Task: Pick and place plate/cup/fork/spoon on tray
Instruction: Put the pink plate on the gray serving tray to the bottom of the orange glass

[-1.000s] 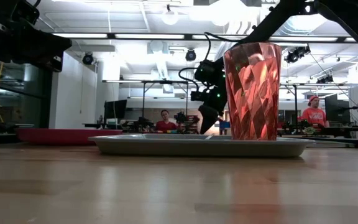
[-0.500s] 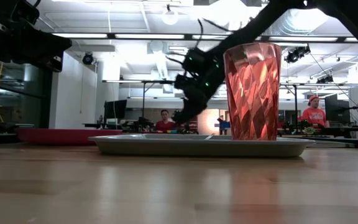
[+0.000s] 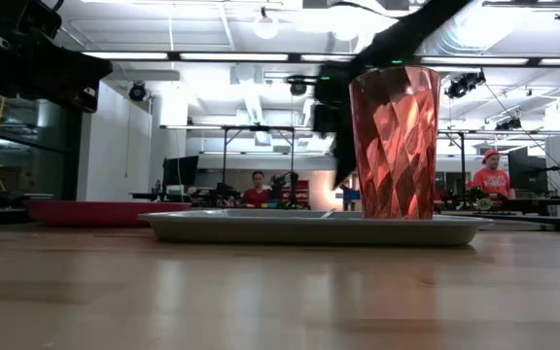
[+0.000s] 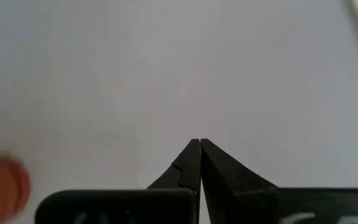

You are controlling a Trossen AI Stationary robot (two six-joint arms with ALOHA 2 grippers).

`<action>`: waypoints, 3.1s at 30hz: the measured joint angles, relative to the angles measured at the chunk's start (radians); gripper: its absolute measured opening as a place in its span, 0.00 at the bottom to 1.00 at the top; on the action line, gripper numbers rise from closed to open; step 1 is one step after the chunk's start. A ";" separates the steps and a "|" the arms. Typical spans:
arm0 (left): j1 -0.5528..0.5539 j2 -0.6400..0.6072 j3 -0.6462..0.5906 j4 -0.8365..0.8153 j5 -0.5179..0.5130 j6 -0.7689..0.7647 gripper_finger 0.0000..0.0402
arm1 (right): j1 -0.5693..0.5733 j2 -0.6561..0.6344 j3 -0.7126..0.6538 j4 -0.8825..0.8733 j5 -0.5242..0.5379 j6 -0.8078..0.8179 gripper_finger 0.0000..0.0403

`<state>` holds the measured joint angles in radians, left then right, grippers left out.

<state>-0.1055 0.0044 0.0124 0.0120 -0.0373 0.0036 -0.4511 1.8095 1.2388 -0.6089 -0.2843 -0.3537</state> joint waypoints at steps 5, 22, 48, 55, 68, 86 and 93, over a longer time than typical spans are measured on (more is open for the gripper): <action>0.000 0.000 0.000 0.000 0.000 0.000 0.00 | -0.005 -0.287 -0.361 0.232 0.049 0.145 0.00; 0.000 0.000 0.000 0.191 -0.018 -0.019 0.00 | 0.119 -0.869 -0.836 1.046 0.229 0.398 0.00; 0.147 0.836 0.364 -0.451 -0.243 -0.406 0.60 | 0.118 -0.867 -0.836 0.961 0.301 0.381 0.00; 0.147 0.981 0.364 -0.419 -0.246 -0.438 0.60 | 0.118 -0.866 -0.836 0.941 0.301 0.381 0.00; 0.238 1.210 0.371 -0.421 -0.296 -0.547 0.57 | 0.118 -0.866 -0.836 0.941 0.300 0.383 0.00; 0.209 1.225 0.708 -0.705 -0.403 -0.348 0.02 | 0.118 -0.866 -0.836 0.903 0.299 0.428 0.00; 0.116 1.233 0.820 -0.533 -0.448 -0.006 0.01 | 0.118 -0.866 -0.836 0.897 0.299 0.426 0.00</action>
<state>0.0109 1.2376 0.8326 -0.5210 -0.4857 -0.0020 -0.3332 0.9436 0.4026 0.2878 0.0151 0.0723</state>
